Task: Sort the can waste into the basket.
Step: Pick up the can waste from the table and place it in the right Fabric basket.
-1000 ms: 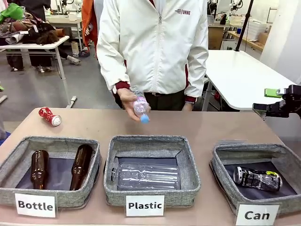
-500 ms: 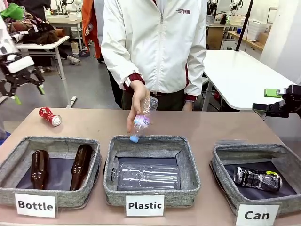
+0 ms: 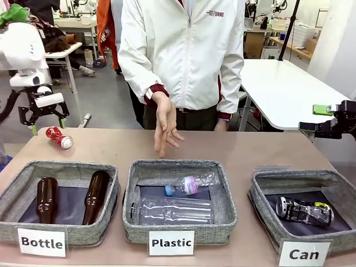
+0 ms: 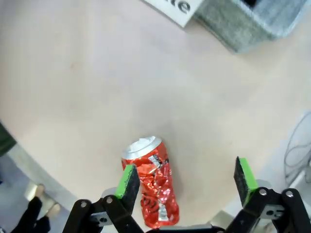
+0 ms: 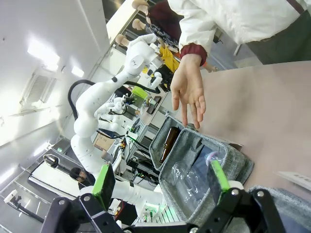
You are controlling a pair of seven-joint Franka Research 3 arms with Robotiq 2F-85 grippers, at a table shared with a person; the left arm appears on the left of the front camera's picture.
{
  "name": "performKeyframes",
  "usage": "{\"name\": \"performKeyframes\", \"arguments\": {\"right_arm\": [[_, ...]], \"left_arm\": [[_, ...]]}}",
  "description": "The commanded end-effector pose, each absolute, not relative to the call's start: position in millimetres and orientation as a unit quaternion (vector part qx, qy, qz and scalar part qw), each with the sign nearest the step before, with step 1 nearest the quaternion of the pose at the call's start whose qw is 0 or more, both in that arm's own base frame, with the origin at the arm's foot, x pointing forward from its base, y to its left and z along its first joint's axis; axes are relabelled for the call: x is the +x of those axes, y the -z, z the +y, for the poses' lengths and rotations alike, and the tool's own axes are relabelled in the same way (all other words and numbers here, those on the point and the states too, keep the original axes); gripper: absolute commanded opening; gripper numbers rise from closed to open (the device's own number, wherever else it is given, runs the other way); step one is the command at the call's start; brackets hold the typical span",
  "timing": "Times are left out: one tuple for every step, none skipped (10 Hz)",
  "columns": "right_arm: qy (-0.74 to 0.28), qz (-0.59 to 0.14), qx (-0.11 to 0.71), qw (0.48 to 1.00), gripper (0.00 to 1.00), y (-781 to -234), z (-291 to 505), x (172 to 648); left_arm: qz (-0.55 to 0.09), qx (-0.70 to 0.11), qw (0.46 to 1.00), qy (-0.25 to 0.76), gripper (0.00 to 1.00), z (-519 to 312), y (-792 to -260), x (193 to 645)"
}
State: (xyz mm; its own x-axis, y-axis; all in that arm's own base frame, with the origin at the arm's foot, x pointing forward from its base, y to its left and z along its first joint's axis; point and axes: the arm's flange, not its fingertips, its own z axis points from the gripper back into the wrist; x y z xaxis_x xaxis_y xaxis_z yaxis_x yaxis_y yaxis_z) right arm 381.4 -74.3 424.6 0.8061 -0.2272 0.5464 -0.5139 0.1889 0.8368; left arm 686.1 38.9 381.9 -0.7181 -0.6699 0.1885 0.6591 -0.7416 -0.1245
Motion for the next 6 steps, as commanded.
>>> {"name": "performKeyframes", "arguments": {"right_arm": [[-0.110, -0.299, 0.627, 0.711, 1.00, -426.0, -76.0, 382.1], [-0.110, -0.299, 0.627, 0.711, 1.00, -426.0, -76.0, 382.1], [-0.110, -0.299, 0.627, 0.711, 1.00, -426.0, -76.0, 382.1], [-0.110, -0.299, 0.627, 0.711, 1.00, -426.0, -76.0, 382.1], [-0.110, -0.299, 0.627, 0.711, 1.00, -426.0, -76.0, 382.1], [-0.110, -0.299, 0.627, 0.711, 1.00, -426.0, -76.0, 382.1]], "left_arm": [[0.051, -0.081, 0.350, 0.932, 1.00, 39.1, -361.6, 720.3], [0.048, -0.079, 0.369, 0.925, 1.00, 38.3, -345.9, 730.6], [0.039, -0.089, 0.378, 0.921, 1.00, 38.7, -337.9, 735.0], [0.006, -0.087, 0.383, 0.920, 1.00, 38.8, -337.2, 737.1], [-0.014, -0.079, 0.388, 0.918, 1.00, 40.5, -340.4, 738.4], [-0.015, -0.086, 0.385, 0.919, 1.00, 43.5, -341.6, 739.1]]}}
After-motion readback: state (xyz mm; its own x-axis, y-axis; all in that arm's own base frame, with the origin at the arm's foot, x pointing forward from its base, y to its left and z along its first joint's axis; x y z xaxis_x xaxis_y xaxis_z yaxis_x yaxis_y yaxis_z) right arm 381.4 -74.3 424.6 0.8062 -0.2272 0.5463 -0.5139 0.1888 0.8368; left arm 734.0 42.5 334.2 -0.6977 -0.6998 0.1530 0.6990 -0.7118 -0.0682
